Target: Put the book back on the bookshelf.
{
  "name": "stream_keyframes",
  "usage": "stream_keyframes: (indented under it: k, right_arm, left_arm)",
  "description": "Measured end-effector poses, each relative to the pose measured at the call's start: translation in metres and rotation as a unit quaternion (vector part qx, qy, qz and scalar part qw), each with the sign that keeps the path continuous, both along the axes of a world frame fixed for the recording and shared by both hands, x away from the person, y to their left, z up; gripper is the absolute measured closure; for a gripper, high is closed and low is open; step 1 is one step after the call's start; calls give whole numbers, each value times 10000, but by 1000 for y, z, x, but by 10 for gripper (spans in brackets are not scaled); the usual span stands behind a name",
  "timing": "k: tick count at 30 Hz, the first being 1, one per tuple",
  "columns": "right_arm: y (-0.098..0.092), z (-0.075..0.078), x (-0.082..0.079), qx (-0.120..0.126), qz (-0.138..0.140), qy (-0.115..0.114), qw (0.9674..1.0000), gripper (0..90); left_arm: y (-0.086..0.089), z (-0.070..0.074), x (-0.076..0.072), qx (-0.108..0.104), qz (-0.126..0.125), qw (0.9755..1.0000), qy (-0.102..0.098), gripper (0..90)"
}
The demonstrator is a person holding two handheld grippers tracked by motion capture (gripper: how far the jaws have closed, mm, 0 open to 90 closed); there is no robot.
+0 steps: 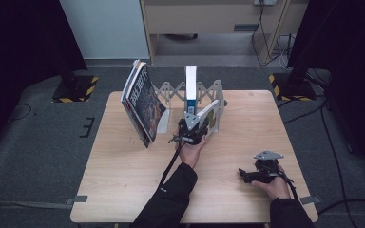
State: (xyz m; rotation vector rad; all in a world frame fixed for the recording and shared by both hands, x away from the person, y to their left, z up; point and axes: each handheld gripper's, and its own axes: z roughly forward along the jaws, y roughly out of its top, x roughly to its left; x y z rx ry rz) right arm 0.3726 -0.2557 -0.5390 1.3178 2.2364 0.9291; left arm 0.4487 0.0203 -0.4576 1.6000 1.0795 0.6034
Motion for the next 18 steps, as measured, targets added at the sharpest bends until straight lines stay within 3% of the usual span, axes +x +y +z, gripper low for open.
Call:
stream_keyframes:
  k: [11, 18]
  right_arm:
    - [0, 0, 0, -1, 2, 0, 10000, 19]
    - [0, 0, 0, 1, 0, -1, 10000, 19]
  left_arm:
    - [-13, -11, 10, 82, 118, 9999, -82, 743]
    - [-11, -17, 13, 52, 85, 9999, -119, 738]
